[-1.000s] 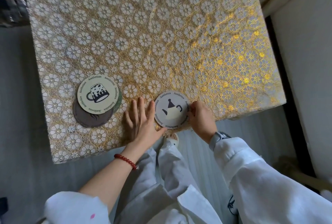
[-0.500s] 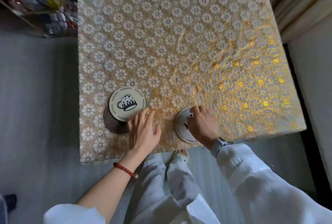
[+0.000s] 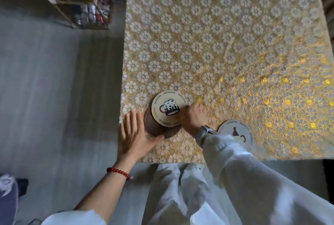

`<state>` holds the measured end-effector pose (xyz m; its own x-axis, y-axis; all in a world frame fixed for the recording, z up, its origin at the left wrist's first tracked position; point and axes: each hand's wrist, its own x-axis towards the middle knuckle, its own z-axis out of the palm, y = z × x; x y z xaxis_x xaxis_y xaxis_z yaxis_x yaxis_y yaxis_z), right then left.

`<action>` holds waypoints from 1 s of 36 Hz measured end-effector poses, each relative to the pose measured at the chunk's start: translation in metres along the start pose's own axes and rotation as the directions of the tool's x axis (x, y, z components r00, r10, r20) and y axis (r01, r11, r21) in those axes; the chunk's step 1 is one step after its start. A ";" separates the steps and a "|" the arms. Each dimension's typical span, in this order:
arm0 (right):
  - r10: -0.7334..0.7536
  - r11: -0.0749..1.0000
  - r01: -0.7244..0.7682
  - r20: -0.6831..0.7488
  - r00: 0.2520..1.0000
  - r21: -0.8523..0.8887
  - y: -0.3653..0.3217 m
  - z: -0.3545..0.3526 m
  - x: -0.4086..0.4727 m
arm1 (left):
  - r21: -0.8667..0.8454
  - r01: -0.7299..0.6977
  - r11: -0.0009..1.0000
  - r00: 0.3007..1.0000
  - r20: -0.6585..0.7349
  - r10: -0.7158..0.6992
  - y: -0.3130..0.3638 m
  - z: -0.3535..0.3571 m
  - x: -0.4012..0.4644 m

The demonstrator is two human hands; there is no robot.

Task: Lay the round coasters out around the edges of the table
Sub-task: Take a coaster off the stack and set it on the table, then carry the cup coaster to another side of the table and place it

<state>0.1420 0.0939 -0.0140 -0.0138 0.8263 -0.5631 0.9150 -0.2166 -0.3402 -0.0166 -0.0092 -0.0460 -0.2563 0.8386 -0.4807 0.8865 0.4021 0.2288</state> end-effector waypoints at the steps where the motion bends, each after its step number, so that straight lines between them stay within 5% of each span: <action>1: 0.008 1.000 -0.008 -0.007 1.000 0.011 -0.001 0.000 0.000 | 0.003 -0.001 1.000 1.000 0.006 0.001 0.000 -0.001 0.000; 8: -0.050 0.985 0.040 -0.055 0.997 -0.170 -0.006 0.006 -0.007 | 0.000 -0.025 1.000 0.999 0.022 0.025 -0.003 -0.004 -0.002; 14: 0.018 1.000 -0.018 -0.137 0.990 0.000 -0.012 0.006 -0.009 | 0.009 -0.035 0.999 0.999 0.038 0.035 -0.005 -0.003 -0.002; 22: -0.366 0.888 0.381 -0.107 0.924 0.257 0.003 -0.029 -0.026 | -0.336 -0.004 0.942 0.991 -0.127 -0.041 0.018 -0.037 0.004; 25: -0.447 0.852 0.453 -0.085 0.890 0.263 0.019 -0.063 -0.031 | -0.492 -0.131 0.861 0.988 -0.139 0.071 0.043 -0.057 0.006; 30: -0.515 0.835 0.520 -0.078 0.854 0.179 0.053 -0.116 -0.045 | -0.688 -0.222 0.691 0.911 0.106 0.398 0.114 -0.078 0.007; 36: -0.271 0.809 0.373 -0.275 0.922 0.454 0.121 -0.157 -0.062 | -0.698 -0.348 0.626 0.863 0.021 0.504 0.201 -0.073 -0.001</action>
<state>0.3167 0.0986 0.0983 -0.1495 0.9640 -0.2200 0.5520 -0.1032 -0.8274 0.1338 0.0979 0.0621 0.2337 0.9189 -0.3179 0.3752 0.2165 0.9013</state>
